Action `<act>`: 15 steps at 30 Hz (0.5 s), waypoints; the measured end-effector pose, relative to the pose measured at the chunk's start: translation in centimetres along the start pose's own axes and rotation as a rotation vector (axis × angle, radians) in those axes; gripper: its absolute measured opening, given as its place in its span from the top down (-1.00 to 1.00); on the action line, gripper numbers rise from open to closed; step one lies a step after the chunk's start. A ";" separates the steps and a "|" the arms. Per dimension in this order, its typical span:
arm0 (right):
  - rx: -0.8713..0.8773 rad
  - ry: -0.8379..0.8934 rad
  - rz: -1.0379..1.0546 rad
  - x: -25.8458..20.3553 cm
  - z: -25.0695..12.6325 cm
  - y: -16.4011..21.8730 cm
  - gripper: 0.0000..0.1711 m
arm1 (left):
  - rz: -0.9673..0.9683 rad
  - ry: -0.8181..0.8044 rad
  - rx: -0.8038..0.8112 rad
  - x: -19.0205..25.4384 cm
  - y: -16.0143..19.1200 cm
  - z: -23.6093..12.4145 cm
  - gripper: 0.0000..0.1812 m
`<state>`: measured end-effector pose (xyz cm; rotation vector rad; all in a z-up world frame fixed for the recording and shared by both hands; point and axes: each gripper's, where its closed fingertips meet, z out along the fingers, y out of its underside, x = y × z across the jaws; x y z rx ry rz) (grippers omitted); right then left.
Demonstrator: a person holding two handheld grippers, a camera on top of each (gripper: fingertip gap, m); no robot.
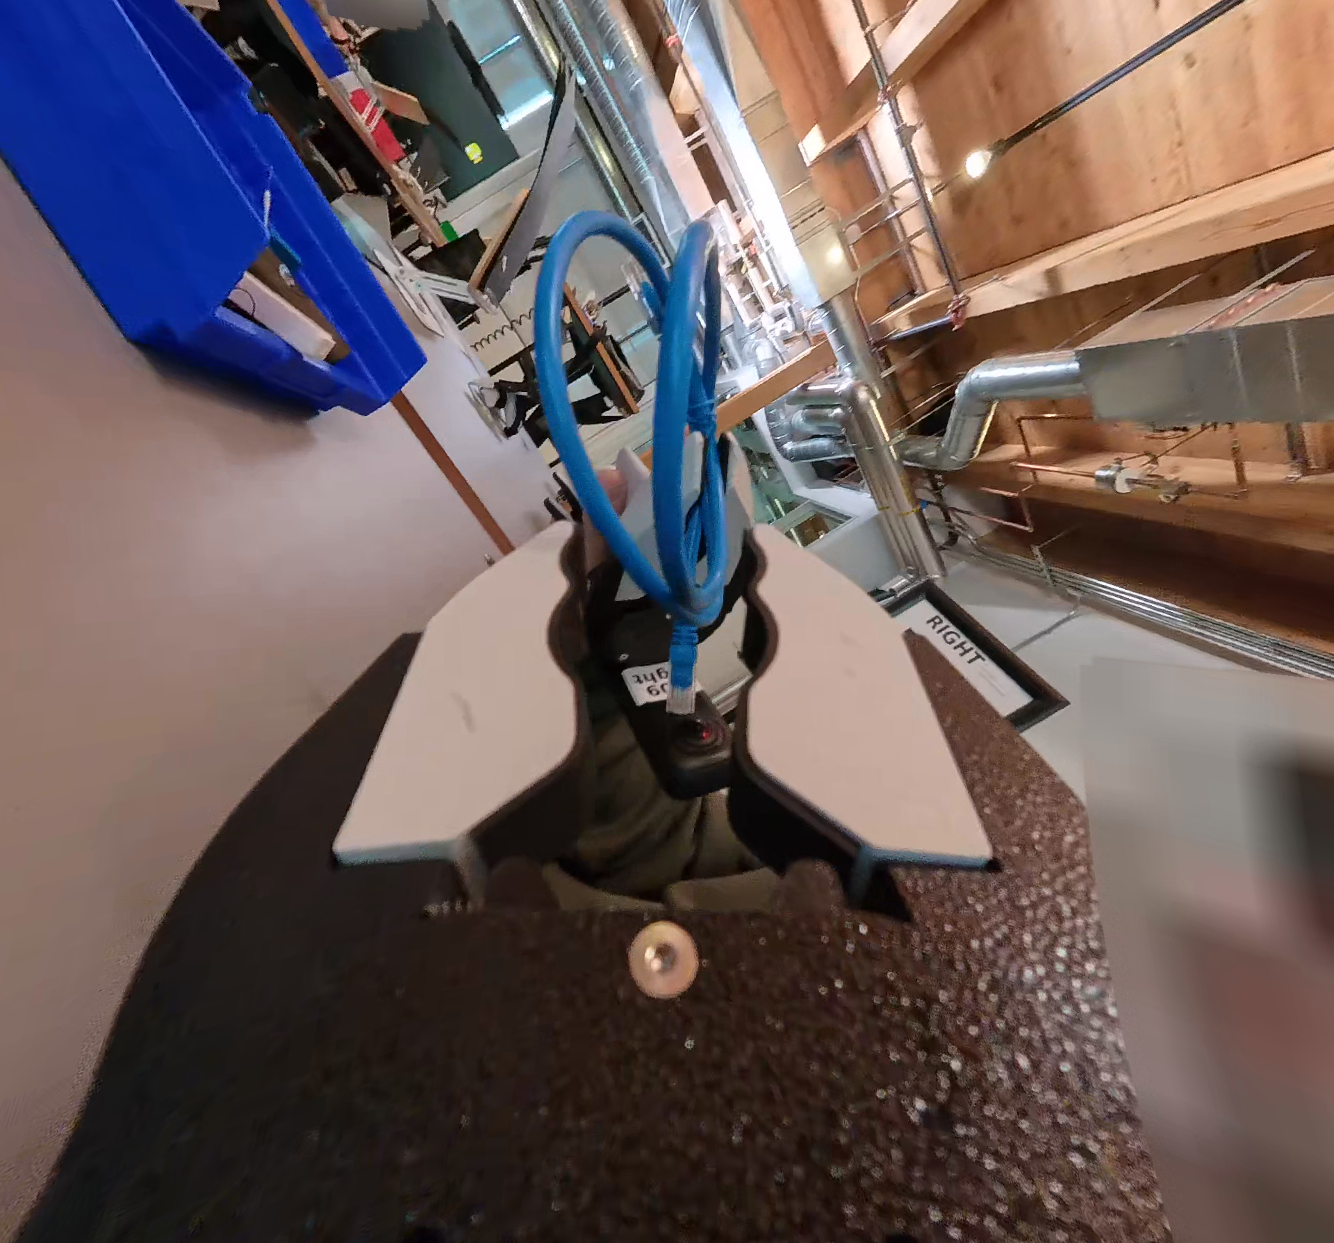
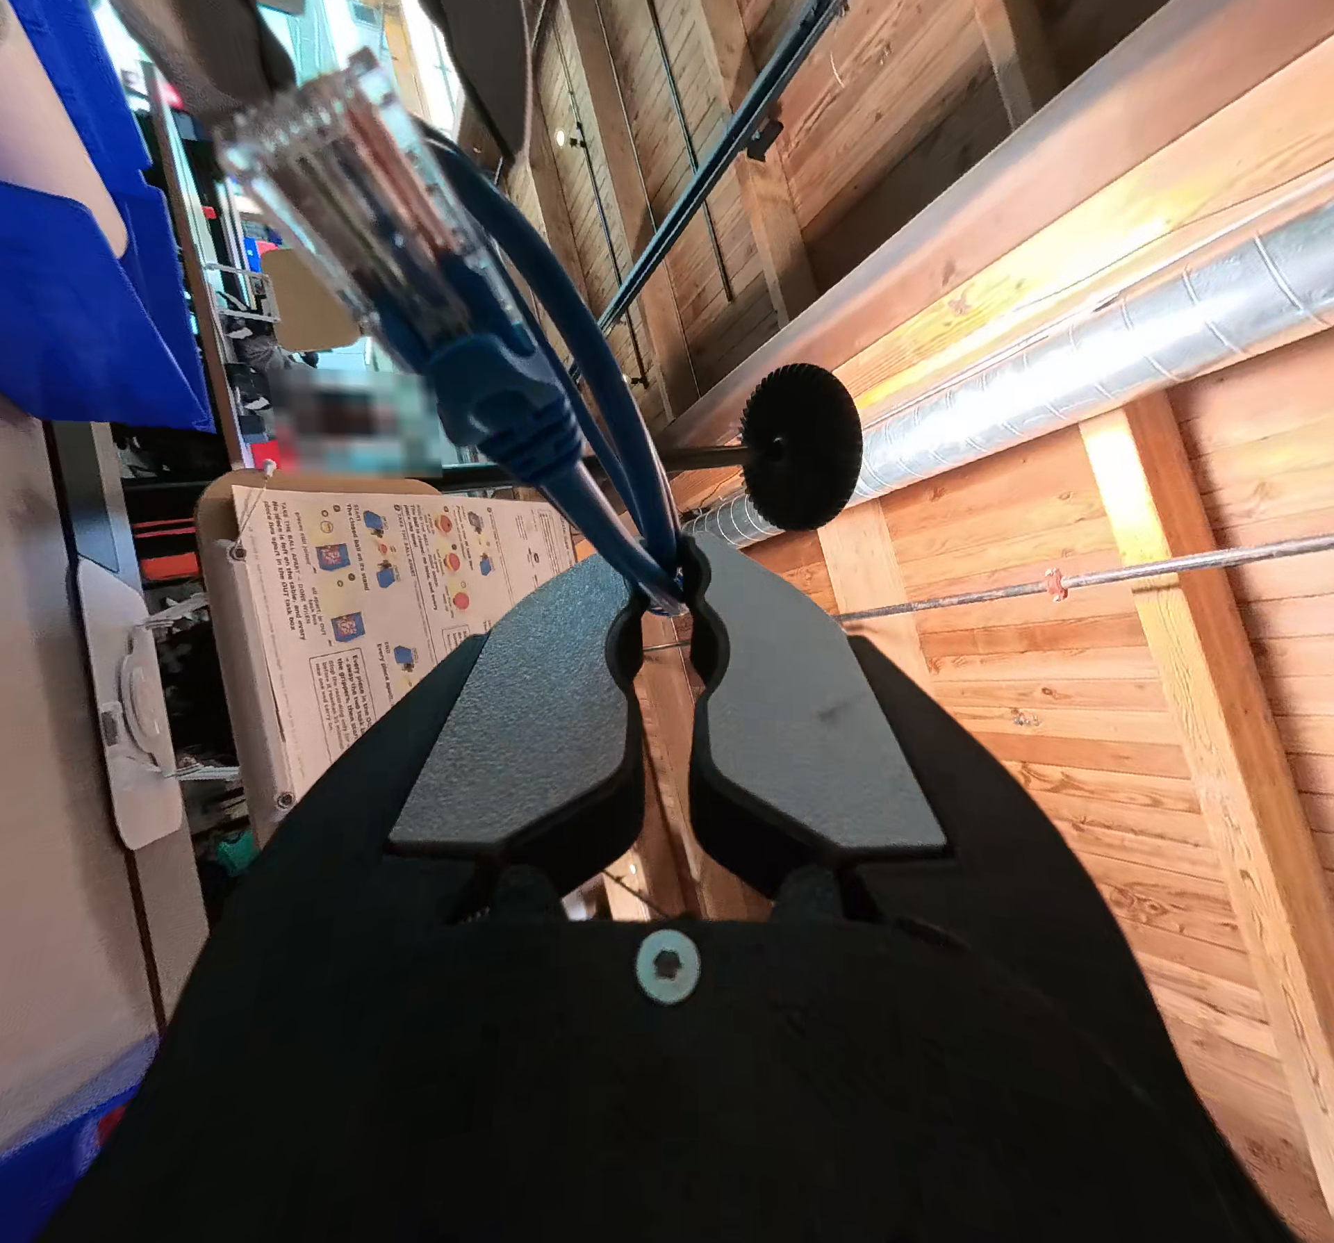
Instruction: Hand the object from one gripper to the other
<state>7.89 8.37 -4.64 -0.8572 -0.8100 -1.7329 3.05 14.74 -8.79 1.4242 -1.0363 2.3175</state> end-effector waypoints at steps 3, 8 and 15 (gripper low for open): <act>0.016 0.003 0.007 0.0 0.0 -0.5 0.91 | -0.007 0.003 0.024 -0.2 -0.1 0.1 0.74; 0.048 -0.052 0.088 -0.6 0.1 -0.7 0.90 | 0.089 -0.054 0.043 -1.0 -0.3 -0.1 0.88; 0.103 -0.299 0.504 -3.6 0.2 -0.7 0.48 | 0.436 -0.136 0.155 -0.3 -2.3 -1.6 0.94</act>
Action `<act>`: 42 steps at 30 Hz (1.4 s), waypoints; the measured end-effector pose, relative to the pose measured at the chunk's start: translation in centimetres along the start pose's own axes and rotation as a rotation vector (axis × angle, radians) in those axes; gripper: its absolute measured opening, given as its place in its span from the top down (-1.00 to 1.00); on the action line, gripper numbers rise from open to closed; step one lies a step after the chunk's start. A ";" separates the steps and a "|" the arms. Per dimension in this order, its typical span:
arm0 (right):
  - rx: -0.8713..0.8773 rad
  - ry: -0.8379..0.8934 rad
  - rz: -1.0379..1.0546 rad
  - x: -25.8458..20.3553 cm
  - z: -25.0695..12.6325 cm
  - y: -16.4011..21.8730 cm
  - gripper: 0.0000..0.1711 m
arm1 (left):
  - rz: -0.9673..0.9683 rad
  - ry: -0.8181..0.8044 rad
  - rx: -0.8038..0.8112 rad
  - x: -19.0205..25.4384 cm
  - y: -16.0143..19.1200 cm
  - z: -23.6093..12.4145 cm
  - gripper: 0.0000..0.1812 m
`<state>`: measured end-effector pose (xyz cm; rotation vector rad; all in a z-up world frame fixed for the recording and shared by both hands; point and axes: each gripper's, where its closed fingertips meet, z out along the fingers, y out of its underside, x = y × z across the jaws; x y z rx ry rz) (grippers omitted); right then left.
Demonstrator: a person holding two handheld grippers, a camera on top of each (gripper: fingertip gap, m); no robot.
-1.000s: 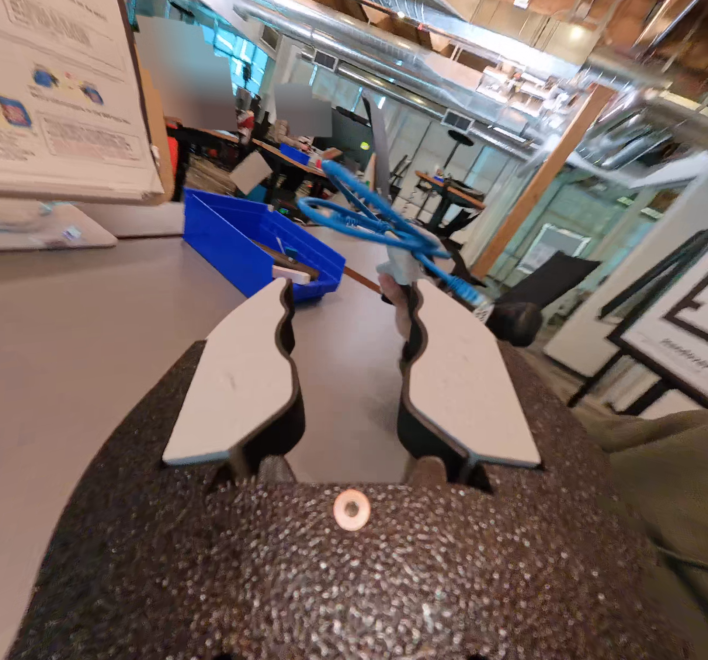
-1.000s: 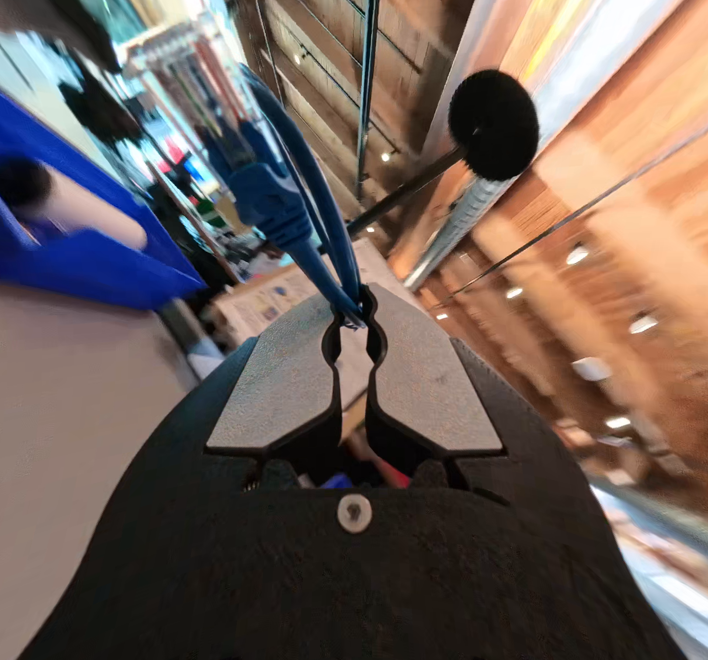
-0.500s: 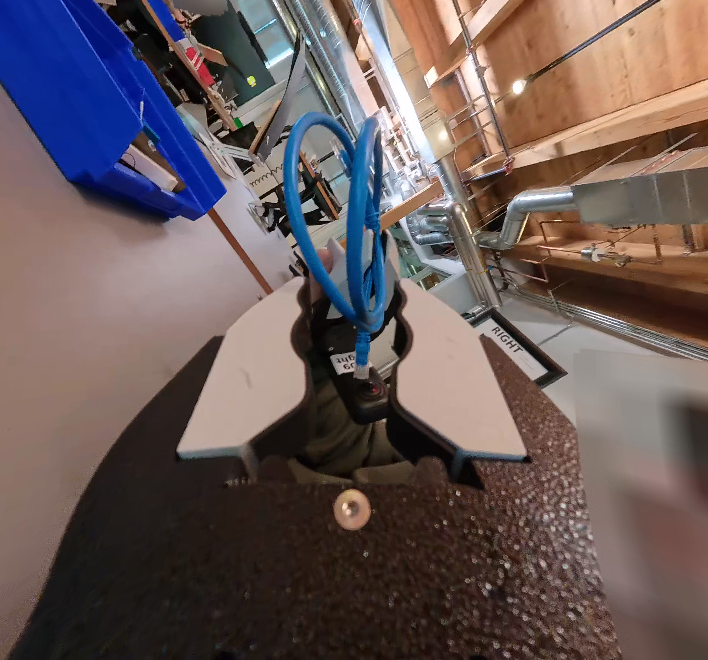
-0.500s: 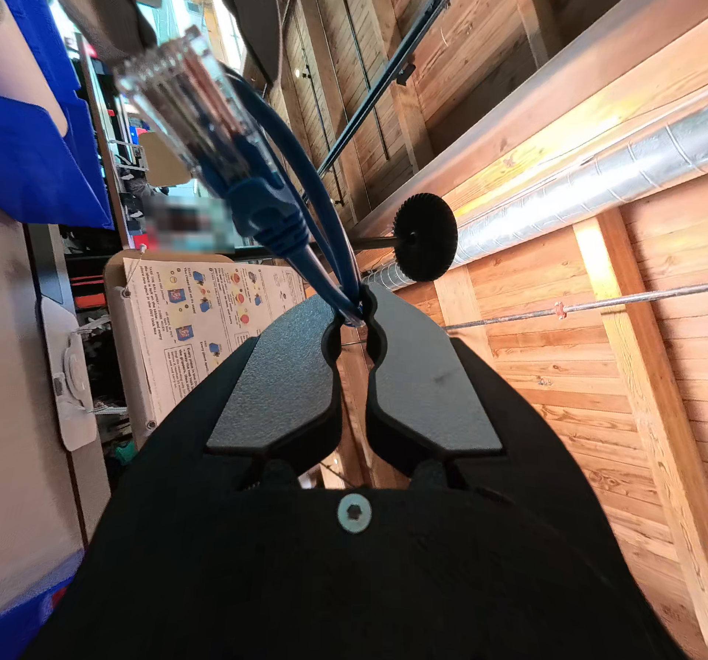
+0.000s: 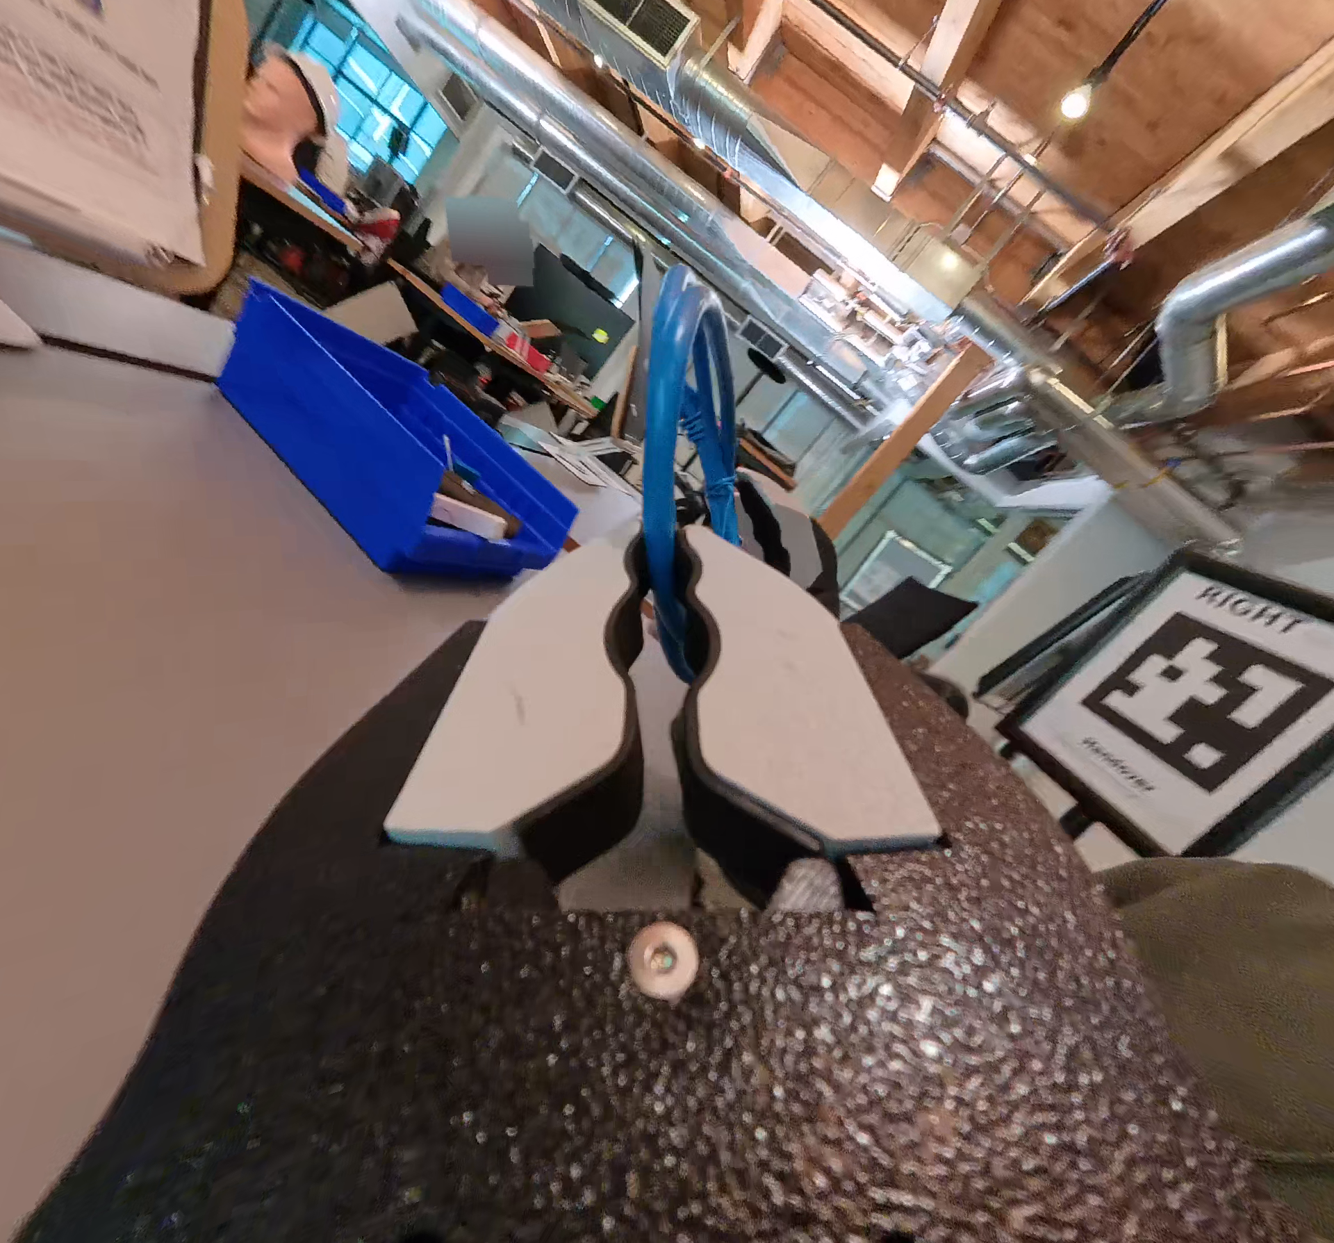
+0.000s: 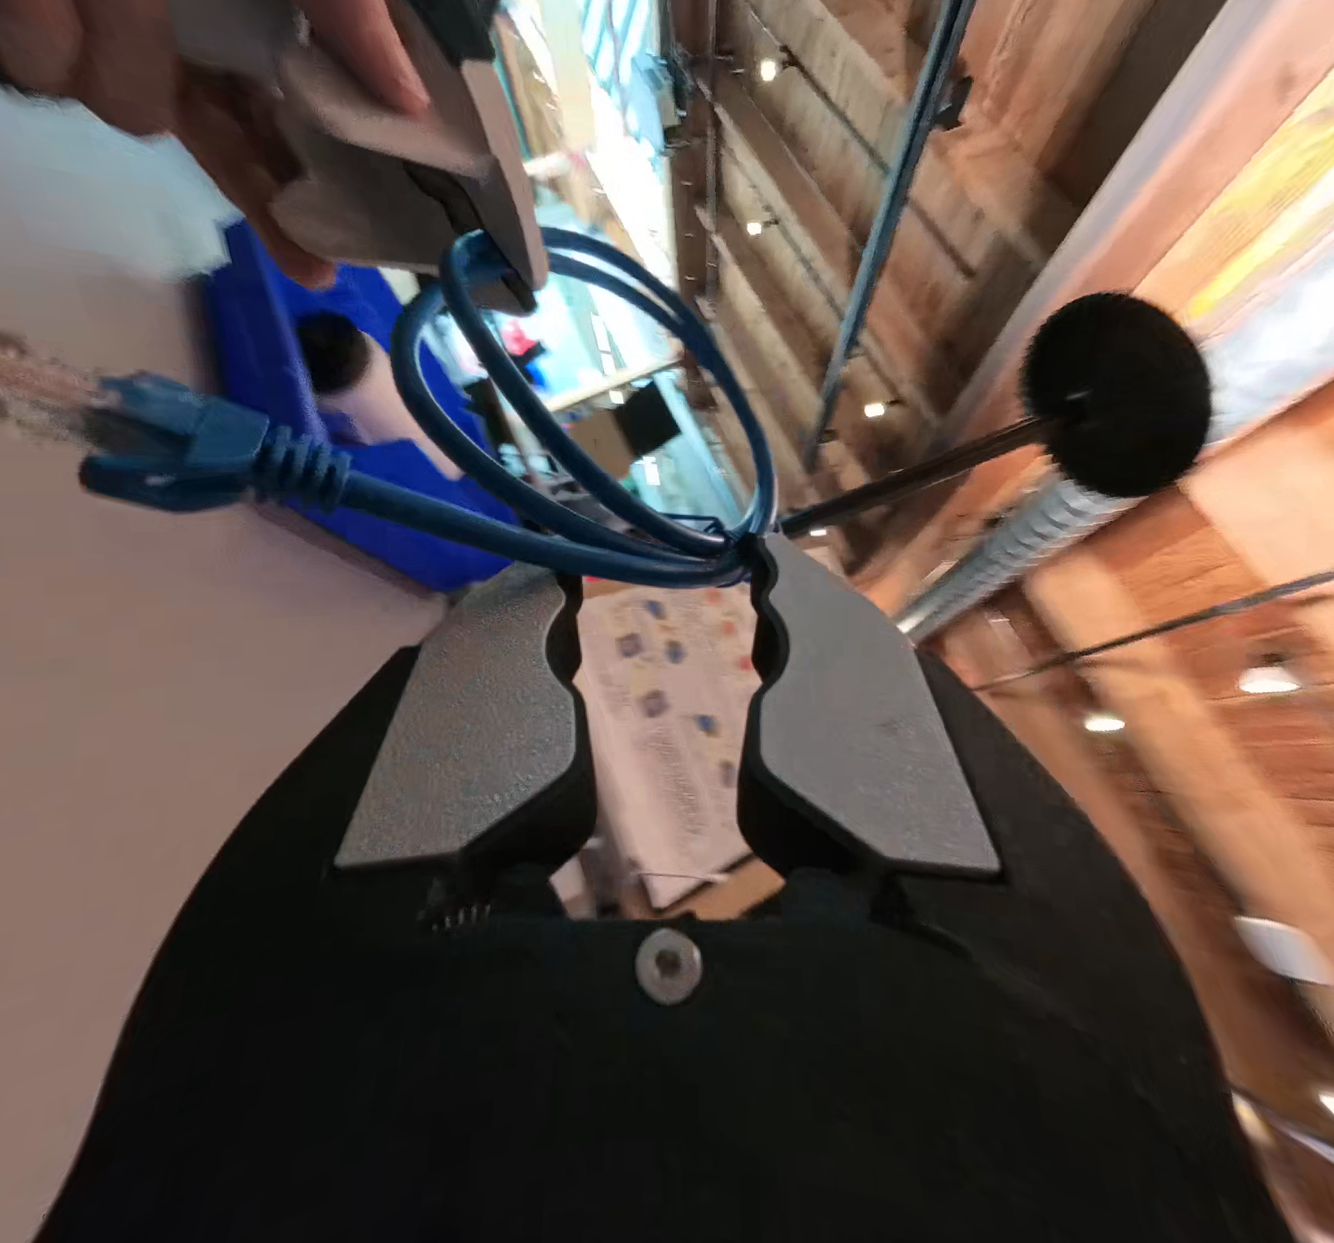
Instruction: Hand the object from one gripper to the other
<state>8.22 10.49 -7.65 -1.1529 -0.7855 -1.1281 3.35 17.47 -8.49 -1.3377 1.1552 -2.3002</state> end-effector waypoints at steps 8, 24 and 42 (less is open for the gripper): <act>0.028 -0.474 0.630 -4.2 -1.1 0.1 0.02 | 0.062 -0.053 0.057 -0.4 -1.6 -1.0 0.95; 0.028 -0.530 1.730 -1.8 0.7 0.2 0.50 | 0.402 0.049 -0.005 2.6 -0.8 -0.4 0.95; -0.189 -0.135 0.619 1.4 0.3 3.0 0.85 | 0.686 -0.210 -0.137 1.2 -1.7 -1.3 0.31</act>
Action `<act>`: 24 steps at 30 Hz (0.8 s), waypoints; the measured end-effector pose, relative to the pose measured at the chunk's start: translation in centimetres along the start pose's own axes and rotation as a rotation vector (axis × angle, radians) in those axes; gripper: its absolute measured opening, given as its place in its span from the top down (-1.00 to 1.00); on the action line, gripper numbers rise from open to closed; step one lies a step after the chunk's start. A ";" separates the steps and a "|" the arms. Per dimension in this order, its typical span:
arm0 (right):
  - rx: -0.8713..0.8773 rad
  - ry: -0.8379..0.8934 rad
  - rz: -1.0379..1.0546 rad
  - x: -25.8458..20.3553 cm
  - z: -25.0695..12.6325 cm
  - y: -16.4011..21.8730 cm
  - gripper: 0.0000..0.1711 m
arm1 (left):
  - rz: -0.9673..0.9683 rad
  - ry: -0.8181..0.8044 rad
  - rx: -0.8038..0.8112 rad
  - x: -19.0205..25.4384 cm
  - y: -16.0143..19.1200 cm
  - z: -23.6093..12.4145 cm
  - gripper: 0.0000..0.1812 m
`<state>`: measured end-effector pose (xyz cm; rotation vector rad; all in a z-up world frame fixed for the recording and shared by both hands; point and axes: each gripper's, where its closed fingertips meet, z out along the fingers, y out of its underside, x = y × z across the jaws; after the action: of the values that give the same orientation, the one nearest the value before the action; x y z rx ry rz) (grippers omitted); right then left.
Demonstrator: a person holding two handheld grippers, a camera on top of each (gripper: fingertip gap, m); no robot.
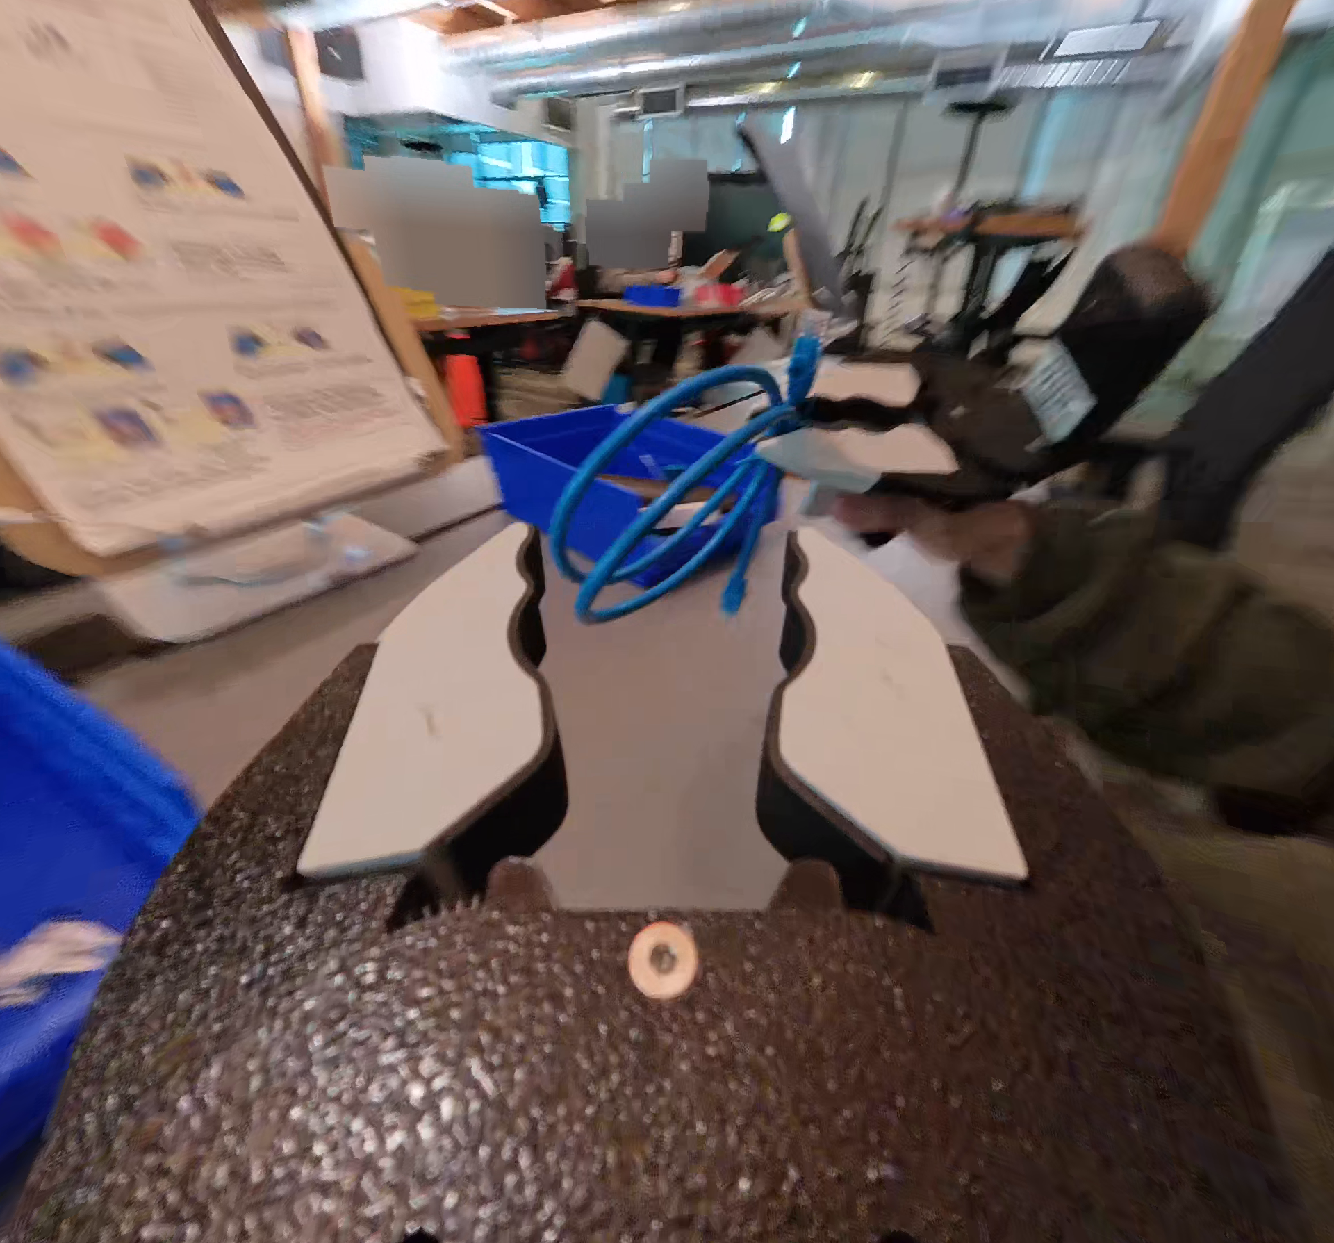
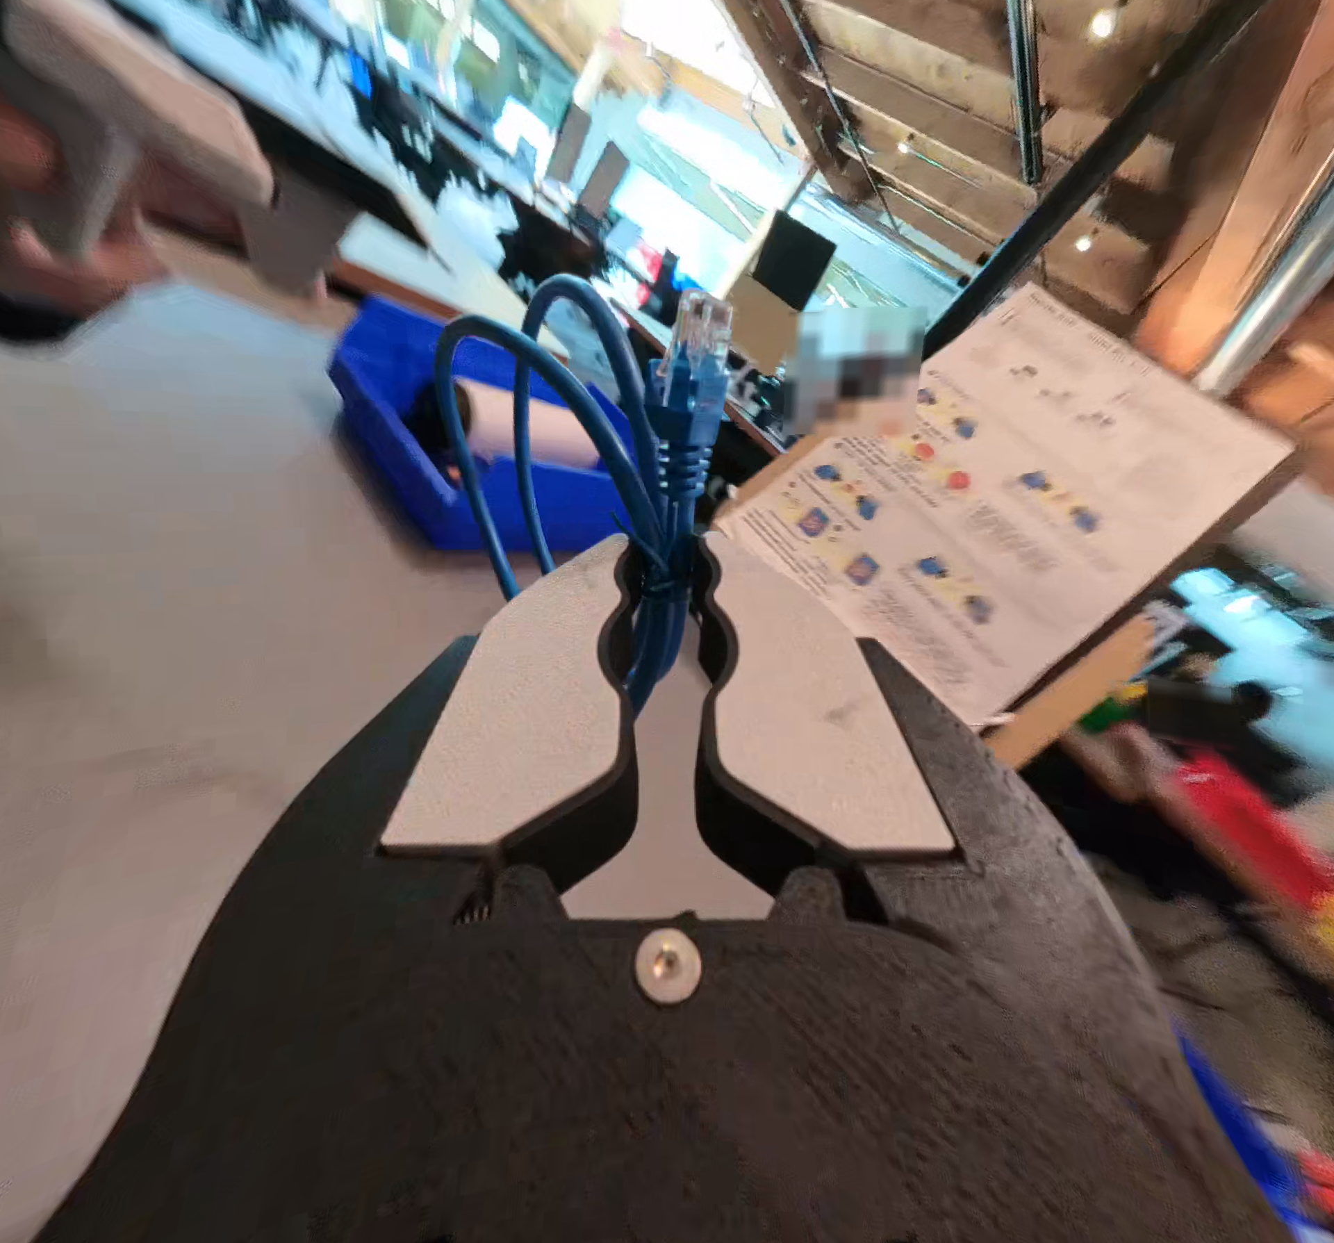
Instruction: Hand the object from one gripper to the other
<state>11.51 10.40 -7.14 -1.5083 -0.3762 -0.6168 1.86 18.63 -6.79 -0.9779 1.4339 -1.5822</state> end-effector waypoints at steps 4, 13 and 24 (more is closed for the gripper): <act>-0.169 0.007 -0.364 -0.8 -0.1 0.7 0.85 | 0.430 -0.115 -0.119 1.2 0.0 0.2 0.30; -0.419 -0.003 -0.937 -4.1 0.6 0.8 0.85 | 1.055 -0.212 -0.353 5.6 2.5 3.3 0.41; -0.370 -0.040 -1.008 -7.1 1.3 -0.5 0.84 | 0.967 -0.265 -0.472 3.7 5.3 4.1 0.82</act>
<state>5.72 12.76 -10.84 -1.6223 -1.1259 -1.5049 4.40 13.24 -11.63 -0.5405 1.7300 -0.4095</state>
